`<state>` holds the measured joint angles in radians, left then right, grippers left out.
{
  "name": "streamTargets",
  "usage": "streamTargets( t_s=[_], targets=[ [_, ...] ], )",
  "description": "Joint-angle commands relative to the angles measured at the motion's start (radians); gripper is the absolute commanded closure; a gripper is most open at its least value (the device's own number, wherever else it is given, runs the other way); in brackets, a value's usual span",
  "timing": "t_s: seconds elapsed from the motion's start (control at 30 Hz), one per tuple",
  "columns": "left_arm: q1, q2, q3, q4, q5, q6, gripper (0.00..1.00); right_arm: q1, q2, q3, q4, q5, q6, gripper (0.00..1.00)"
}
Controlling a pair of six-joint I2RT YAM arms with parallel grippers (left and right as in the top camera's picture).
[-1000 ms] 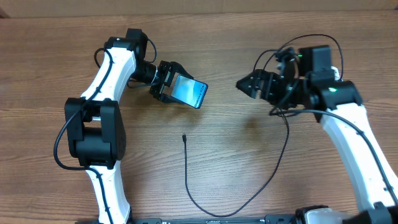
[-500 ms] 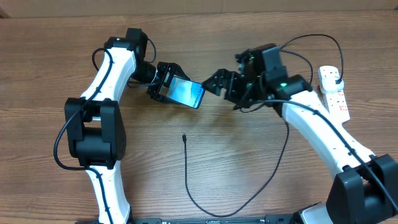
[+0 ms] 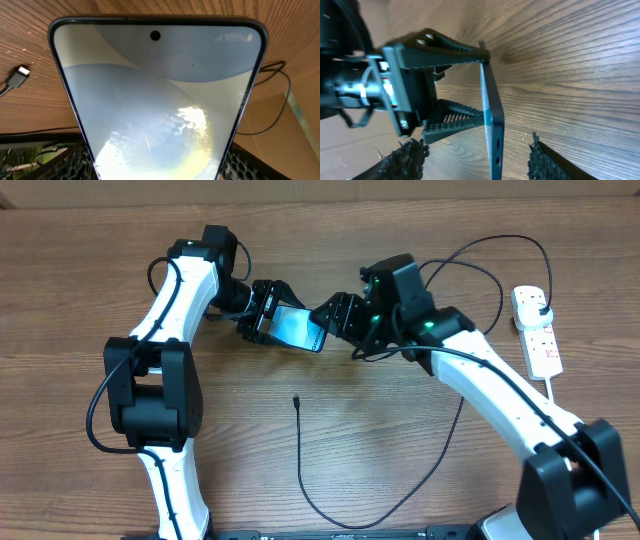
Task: Plug charger to phone and switch on socket
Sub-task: 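Move the right gripper toward the phone held by the left gripper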
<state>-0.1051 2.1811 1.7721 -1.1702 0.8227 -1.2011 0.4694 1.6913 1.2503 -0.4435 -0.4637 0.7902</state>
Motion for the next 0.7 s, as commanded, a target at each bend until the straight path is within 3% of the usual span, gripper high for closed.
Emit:
streamTargets(
  t_s=[0.0, 0.43, 0.67],
  targets=[
    [-0.007, 0.006, 0.033, 0.0, 0.043, -0.018, 0.47, 0.032, 0.051, 0.019, 0.022, 0.015, 0.021, 0.35],
    [-0.007, 0.006, 0.032, -0.001, 0.043, -0.007, 0.45, 0.079, 0.119, 0.019, 0.108, 0.046, 0.025, 0.6],
    [-0.007, 0.006, 0.032, -0.001, 0.043, -0.007, 0.45, 0.079, 0.119, 0.019, 0.125, 0.064, 0.029, 0.66]
  ],
)
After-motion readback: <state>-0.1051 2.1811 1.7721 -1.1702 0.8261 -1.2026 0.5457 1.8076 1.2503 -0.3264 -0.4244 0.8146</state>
